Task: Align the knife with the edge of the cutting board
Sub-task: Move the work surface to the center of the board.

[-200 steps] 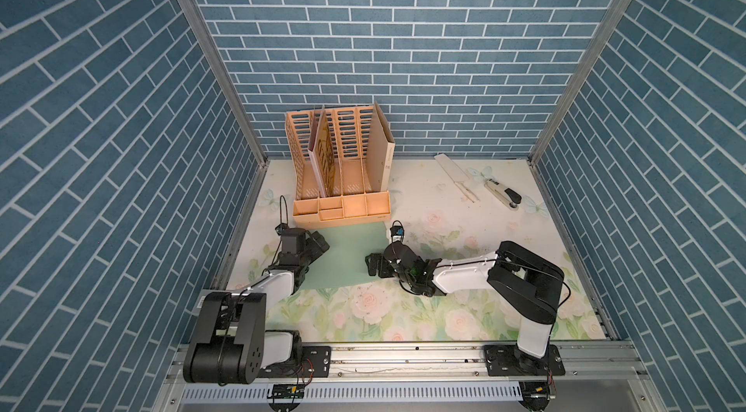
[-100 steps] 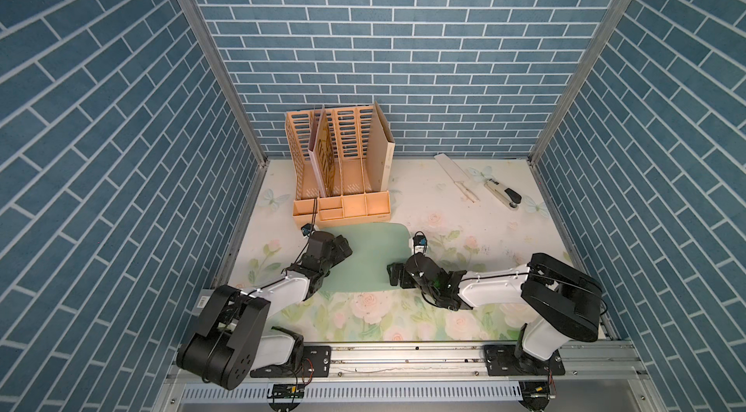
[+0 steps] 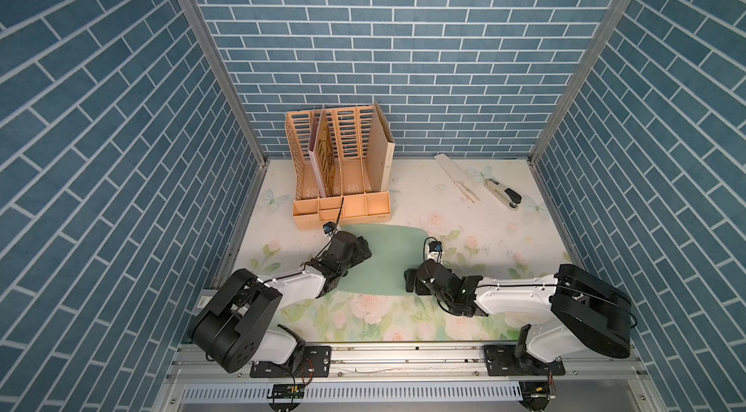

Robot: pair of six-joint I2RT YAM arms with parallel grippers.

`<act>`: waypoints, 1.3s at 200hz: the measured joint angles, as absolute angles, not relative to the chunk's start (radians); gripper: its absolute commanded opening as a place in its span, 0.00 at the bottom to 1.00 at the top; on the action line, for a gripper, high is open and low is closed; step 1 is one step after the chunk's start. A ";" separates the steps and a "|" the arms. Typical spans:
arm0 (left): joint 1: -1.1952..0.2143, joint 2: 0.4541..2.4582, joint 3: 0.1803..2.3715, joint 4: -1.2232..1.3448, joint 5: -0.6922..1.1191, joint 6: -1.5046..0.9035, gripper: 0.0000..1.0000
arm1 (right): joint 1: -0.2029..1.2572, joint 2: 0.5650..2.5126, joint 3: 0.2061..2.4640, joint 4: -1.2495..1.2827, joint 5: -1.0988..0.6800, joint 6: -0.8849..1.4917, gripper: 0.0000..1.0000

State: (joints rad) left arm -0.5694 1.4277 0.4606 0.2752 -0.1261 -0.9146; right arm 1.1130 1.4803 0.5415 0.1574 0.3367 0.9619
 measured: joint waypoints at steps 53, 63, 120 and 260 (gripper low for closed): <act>-0.610 1.456 0.486 0.269 -0.158 -0.937 1.00 | 1.105 1.458 0.528 0.132 0.346 0.964 1.00; -0.614 1.456 0.487 0.268 -0.159 -0.941 0.99 | 1.102 1.452 0.524 0.130 0.345 0.965 1.00; -0.647 1.443 0.487 0.259 -0.134 -0.964 1.00 | 1.063 1.391 0.479 0.120 0.327 0.973 1.00; -0.708 1.423 0.505 0.194 -0.096 -0.991 1.00 | 0.918 1.305 0.435 0.101 0.220 0.962 1.00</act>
State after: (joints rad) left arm -0.7082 1.4227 0.5049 0.1940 -0.0959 -0.9913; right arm 0.9184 1.3052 0.4347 0.1013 0.2203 0.9623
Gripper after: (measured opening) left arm 0.996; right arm 0.996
